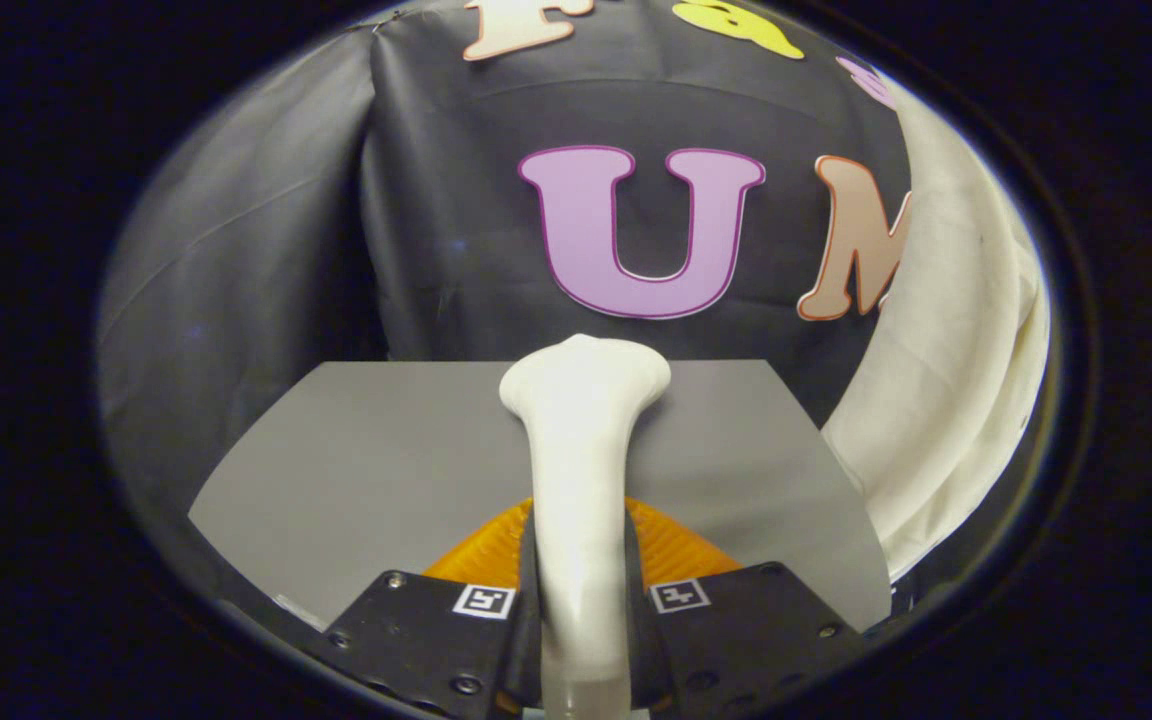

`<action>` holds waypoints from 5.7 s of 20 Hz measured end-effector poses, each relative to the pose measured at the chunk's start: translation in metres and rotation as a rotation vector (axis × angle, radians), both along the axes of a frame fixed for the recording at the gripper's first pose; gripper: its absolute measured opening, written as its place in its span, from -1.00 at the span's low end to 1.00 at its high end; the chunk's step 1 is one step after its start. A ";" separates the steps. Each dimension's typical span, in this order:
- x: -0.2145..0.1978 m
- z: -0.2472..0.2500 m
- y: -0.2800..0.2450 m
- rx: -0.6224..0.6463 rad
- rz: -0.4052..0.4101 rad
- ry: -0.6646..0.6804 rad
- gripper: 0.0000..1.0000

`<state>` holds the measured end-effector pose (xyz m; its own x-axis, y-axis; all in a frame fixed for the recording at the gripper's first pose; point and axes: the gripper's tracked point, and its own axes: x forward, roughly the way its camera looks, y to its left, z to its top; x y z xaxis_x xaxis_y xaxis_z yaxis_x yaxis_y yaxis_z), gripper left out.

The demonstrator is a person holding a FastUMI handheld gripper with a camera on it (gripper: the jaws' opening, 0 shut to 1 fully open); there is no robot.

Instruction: Iron the clothes twice with a garment steamer, once on the left side and once on the right side.

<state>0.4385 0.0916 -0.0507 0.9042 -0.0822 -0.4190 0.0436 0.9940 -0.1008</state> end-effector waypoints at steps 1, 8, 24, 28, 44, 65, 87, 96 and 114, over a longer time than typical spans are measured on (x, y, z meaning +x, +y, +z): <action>-0.005 0.001 0.000 -0.012 0.003 -0.010 -0.32; -0.068 0.022 0.005 0.070 0.069 -0.078 -0.35; -0.212 0.144 -0.083 0.006 0.126 -0.342 -0.39; -0.217 0.172 -0.130 0.007 0.064 -0.397 -0.39; -0.148 0.200 -0.267 -0.020 -0.105 -0.394 -0.39; -0.144 -0.006 -0.295 0.139 -0.085 -0.106 -0.38; -0.202 -0.214 -0.298 0.153 -0.137 0.225 -0.37; -0.232 -0.236 -0.293 0.178 -0.134 0.294 -0.37; -0.291 -0.022 -0.293 0.138 -0.016 0.099 -0.37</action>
<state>0.1471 -0.2019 -0.0724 0.8570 -0.0320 -0.5144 0.0567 0.9979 0.0324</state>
